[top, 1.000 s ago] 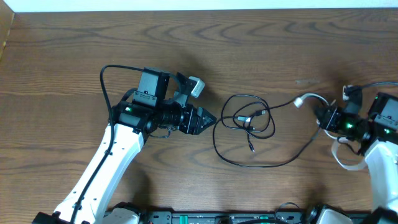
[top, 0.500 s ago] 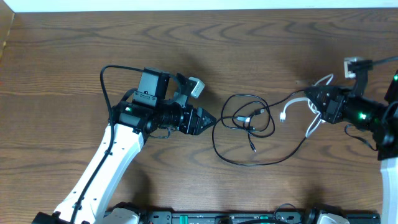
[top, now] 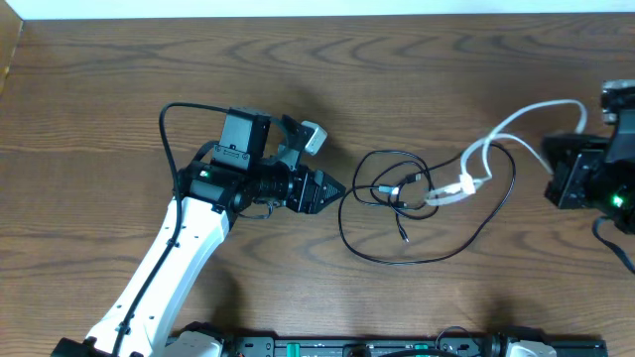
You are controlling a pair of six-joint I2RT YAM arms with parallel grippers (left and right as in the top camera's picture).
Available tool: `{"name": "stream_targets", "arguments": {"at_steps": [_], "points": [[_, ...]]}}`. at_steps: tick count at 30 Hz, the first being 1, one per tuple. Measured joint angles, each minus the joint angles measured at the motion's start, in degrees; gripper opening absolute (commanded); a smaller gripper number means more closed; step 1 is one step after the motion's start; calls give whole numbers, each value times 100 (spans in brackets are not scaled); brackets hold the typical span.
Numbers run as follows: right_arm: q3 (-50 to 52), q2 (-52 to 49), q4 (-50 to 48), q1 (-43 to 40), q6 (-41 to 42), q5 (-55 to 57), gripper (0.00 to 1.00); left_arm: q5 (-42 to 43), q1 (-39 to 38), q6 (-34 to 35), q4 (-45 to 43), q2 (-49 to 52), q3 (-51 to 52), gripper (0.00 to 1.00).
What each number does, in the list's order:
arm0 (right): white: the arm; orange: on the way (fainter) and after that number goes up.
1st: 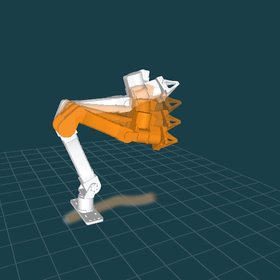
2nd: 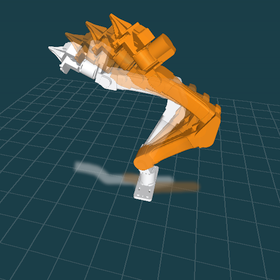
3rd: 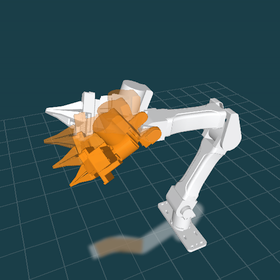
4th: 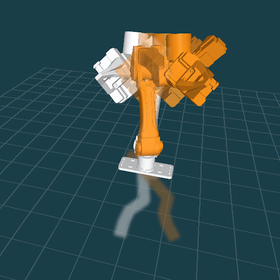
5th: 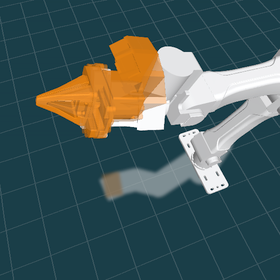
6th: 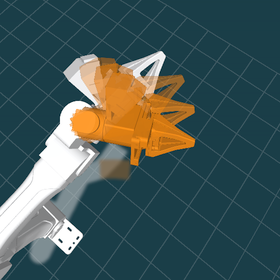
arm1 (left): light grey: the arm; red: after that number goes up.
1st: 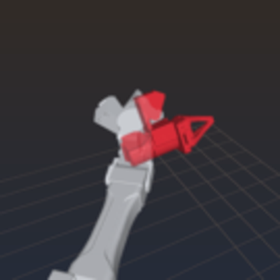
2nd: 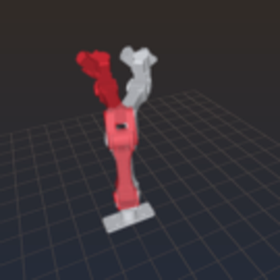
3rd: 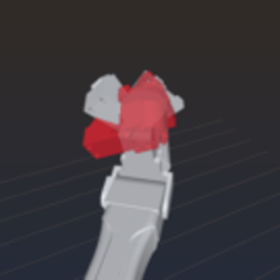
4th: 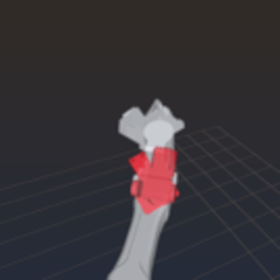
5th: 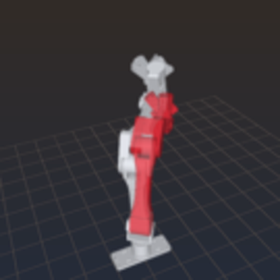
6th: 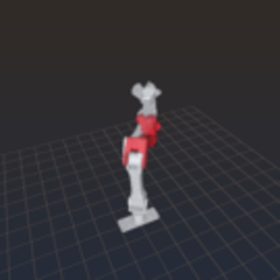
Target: Untangle cables
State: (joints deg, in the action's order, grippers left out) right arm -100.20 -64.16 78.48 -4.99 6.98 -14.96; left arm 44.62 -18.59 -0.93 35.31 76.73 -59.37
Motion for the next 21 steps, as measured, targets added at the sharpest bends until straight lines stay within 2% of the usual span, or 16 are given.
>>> {"name": "stream_targets", "arguments": {"at_steps": [6, 12, 21], "points": [[-24, -579, 317, -48, 605, 1620, 1, 0, 0, -37, -81, 0, 0, 62], [-24, -953, 164, -437, 1099, 2334, 1, 0, 0, -42, -96, 0, 0, 63], [-24, -1287, -31, -1867, 1320, 3132, 1, -4, -2, -149, -125, 0, 0, 62]]}}
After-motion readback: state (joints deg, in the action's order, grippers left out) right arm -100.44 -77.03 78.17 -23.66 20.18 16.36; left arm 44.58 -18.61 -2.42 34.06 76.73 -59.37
